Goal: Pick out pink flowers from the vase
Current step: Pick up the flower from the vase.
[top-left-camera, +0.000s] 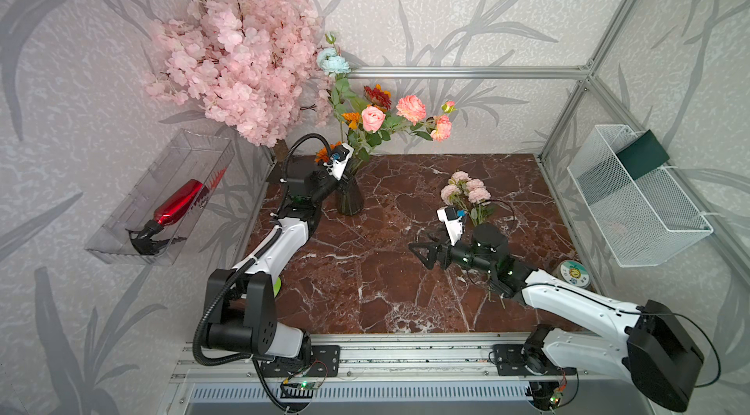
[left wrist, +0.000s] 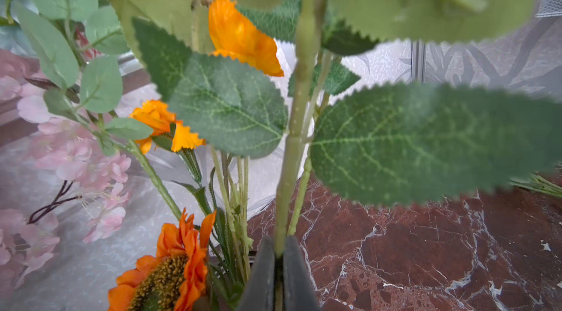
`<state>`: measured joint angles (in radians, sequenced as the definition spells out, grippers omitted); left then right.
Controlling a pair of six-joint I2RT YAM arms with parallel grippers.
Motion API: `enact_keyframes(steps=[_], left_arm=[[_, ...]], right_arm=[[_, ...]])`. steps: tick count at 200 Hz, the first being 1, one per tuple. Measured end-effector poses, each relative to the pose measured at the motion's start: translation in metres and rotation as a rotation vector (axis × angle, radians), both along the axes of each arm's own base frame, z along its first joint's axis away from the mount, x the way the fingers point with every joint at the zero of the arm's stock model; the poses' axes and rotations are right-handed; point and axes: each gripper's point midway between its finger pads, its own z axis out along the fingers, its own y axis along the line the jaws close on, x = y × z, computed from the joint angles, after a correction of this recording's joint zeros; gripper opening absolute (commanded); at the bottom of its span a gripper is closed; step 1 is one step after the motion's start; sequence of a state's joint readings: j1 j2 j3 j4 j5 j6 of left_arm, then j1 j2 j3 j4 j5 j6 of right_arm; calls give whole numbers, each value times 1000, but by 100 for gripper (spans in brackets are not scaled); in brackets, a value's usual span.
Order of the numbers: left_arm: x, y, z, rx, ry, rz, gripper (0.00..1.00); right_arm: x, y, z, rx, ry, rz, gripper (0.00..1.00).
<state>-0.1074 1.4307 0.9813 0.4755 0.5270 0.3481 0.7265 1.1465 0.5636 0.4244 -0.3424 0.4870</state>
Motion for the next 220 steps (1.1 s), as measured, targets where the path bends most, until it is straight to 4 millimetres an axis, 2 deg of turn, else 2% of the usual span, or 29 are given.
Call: enact_keyframes(steps=[71, 92, 108, 154, 174, 198, 220], left_arm=[[-25, 3, 49, 6, -87, 1, 5], [-33, 5, 70, -9, -109, 11, 5], [-42, 8, 95, -30, -145, 24, 6], [-89, 15, 174, -130, -250, 26, 6], [-113, 15, 202, -170, -277, 1, 6], [-140, 12, 221, -222, -263, -45, 5], [-155, 4, 230, -274, -191, -117, 5]], right_arm=[[-8, -4, 14, 1, -15, -7, 99], [-9, -2, 19, -9, -19, -2, 99], [-9, 0, 25, -14, -32, 1, 99], [-5, 2, 51, -32, -82, 3, 99], [-4, 3, 61, -38, -101, 5, 99], [-3, 4, 74, -41, -116, 8, 98], [-4, 5, 87, -40, -132, 15, 94]])
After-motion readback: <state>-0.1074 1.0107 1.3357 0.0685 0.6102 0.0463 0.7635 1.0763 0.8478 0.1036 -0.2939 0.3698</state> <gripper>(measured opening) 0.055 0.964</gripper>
